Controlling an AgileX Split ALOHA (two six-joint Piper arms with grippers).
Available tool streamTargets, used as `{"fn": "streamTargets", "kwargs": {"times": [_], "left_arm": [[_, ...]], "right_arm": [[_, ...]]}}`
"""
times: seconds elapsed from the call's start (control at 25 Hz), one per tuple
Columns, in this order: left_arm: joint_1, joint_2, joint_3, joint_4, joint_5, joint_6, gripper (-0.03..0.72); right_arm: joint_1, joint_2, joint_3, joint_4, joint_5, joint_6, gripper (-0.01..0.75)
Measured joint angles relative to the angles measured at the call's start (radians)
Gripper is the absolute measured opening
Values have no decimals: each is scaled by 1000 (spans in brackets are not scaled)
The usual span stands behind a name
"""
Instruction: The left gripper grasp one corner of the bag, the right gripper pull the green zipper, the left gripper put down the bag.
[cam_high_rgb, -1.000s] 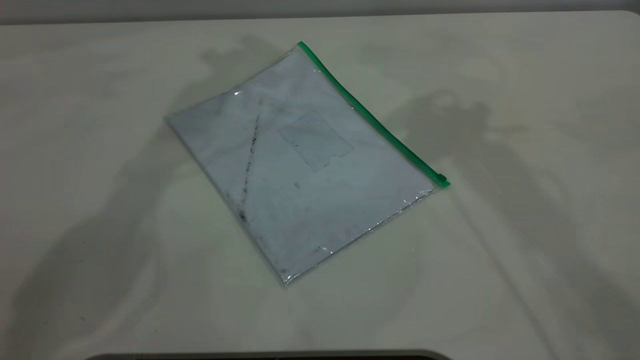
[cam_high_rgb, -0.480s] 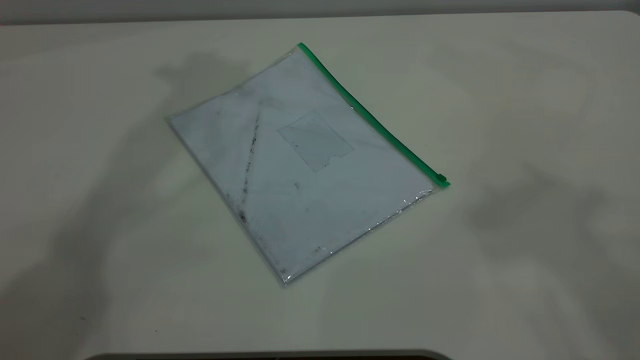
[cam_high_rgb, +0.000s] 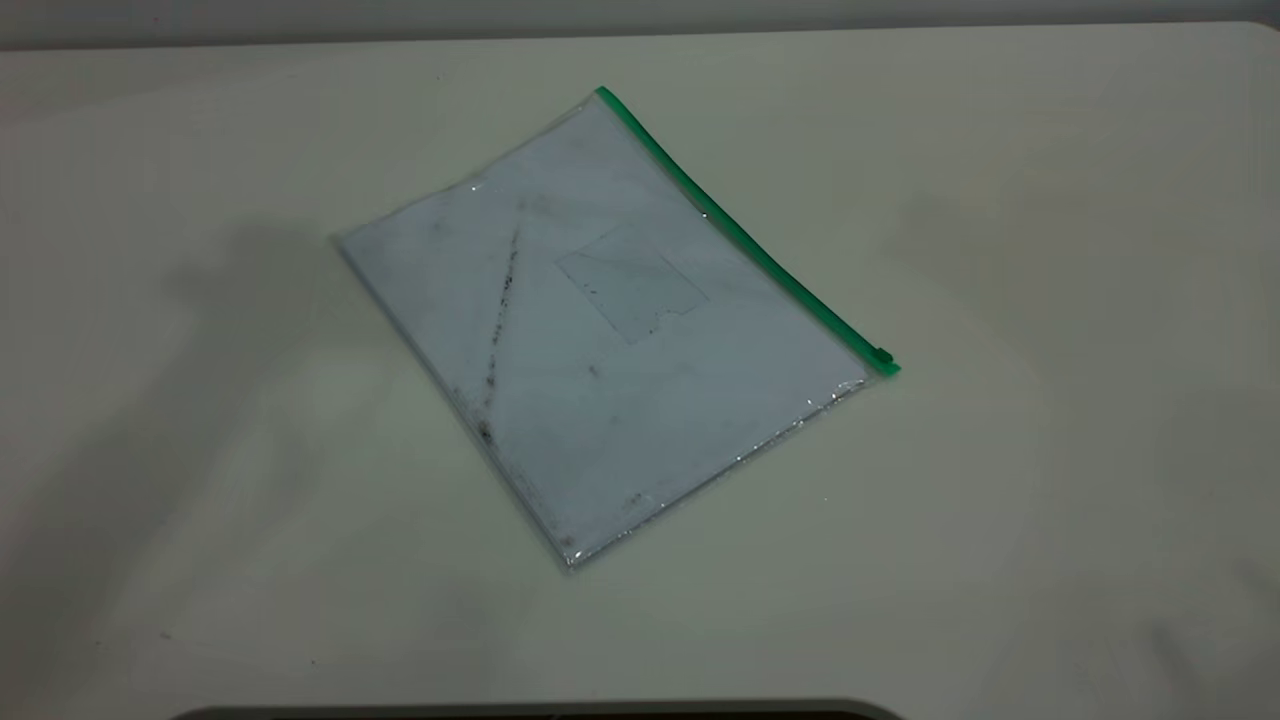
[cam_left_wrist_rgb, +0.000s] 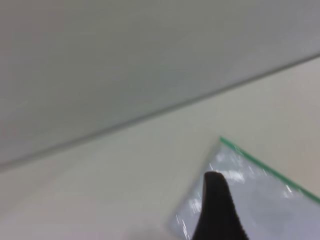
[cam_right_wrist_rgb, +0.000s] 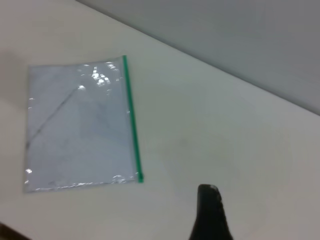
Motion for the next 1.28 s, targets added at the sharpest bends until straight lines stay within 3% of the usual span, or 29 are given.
{"fn": "streamTargets", "kwargs": {"times": [0.32,0.72,0.88,1.28], "left_arm": [[0,-376,502,0,0,-40,574],[0,-777,1007,0,0,-45,574],[0,-928,1159,0,0,-45,573],[0,-1259,1432,0,0,-44,573]], "right_arm": [[0,-272,293,108,-28,-64,580],[0,-521,485,135,7,-79,580],[0,-617,510,80,75,-79,578],[0,-758,635,46,83,-25,578]]}}
